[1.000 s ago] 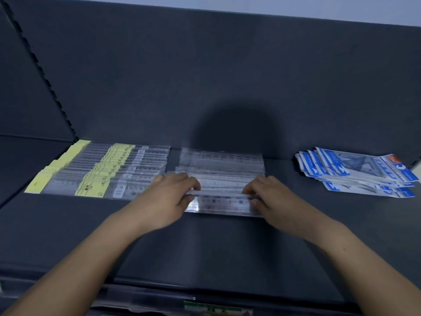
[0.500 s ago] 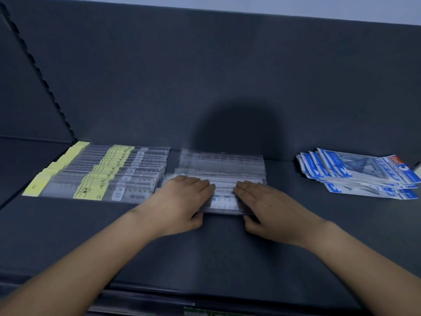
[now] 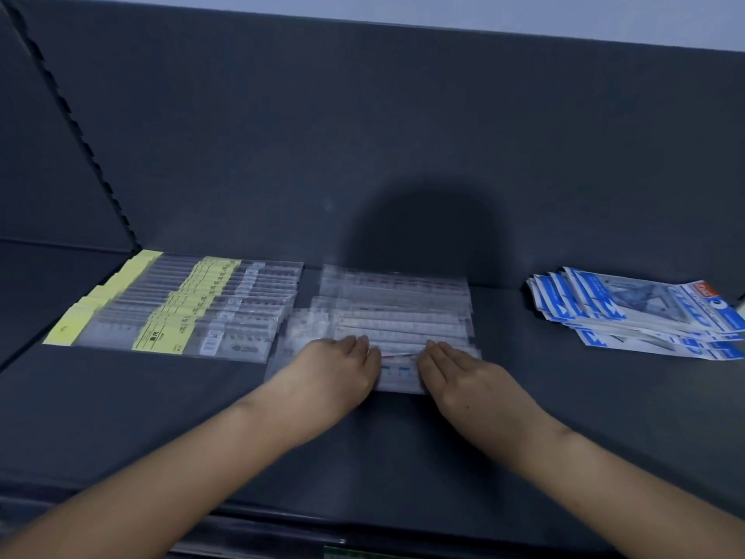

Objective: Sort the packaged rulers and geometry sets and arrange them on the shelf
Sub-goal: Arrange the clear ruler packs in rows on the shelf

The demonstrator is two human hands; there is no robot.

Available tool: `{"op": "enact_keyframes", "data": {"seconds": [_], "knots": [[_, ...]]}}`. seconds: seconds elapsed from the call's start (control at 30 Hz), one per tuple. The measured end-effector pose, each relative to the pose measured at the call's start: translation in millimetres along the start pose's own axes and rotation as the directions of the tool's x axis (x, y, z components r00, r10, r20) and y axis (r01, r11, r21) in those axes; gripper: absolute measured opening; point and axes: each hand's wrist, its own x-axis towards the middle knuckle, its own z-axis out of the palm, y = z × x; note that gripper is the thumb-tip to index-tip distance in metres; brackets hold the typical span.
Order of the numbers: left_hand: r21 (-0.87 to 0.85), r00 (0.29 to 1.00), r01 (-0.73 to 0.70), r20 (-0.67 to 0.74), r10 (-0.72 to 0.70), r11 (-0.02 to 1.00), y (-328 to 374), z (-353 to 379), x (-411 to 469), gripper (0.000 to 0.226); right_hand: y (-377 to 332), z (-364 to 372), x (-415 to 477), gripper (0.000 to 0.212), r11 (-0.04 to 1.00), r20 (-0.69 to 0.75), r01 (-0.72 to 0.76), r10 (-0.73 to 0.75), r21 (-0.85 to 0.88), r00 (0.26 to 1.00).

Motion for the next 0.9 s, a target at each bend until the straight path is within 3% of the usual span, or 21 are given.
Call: {"op": "enact_keyframes", "data": {"seconds": [0.07,0.17,0.2,0.3,0.37,0.43,0.53,0.63,0.7,0.8,0.9], "knots": [[-0.03,0.999,0.031,-0.03,-0.032,0.999,6,-3,-4,0.046,-1,1,-3,0.038,1.0,-0.008,-0.016,0.016,0.014,1.0],[0.03,0.996,0.031,0.088,-0.034,0.999,13,-7,-8,0.056,-4,4,-5,0.044,1.0,-0.011,-0.026,0.026,0.001,1.0],[-0.033,0.99,0.059,0.128,-0.055,0.998,15,-9,-10,0.059,-4,4,-7,0.046,1.0,-0.019,-0.028,0.028,-0.013,0.999],[-0.042,0.992,0.124,0.028,-0.123,0.991,14,-11,-14,0.068,-7,1,-9,0.061,1.0,-0.028,-0.023,0.023,-0.009,0.999],[0.001,0.994,0.106,0.013,-0.106,0.994,13,-8,-14,0.069,-8,-1,-10,0.062,0.999,0.016,-0.043,0.042,0.034,0.999],[0.021,0.998,0.048,0.049,-0.049,0.999,13,-10,-14,0.074,-9,-5,-13,0.046,0.991,0.071,-0.081,0.074,0.102,0.995],[-0.096,1.0,0.023,-0.002,-0.023,0.995,13,-13,-17,0.068,-12,-14,-21,0.067,0.981,0.235,-0.152,0.12,0.12,0.964],[-0.3,0.992,0.079,0.114,-0.046,0.951,6,-24,-28,0.085,-13,-22,-28,0.081,0.982,0.355,-0.155,0.11,0.103,0.928],[-0.337,0.954,0.142,0.296,-0.039,0.931,3,-31,-36,0.095,-12,-25,-31,0.08,0.981,0.404,-0.164,0.111,0.099,0.908],[-0.321,0.944,0.274,0.271,-0.189,0.907,0,-25,-36,0.093,-10,-33,-21,0.085,0.954,0.42,-0.23,0.133,0.189,0.898],[-0.228,0.909,0.384,0.262,-0.324,0.895,-7,-17,-27,0.125,-8,-28,-4,0.085,0.876,0.422,-0.361,0.209,0.32,0.882]]}}
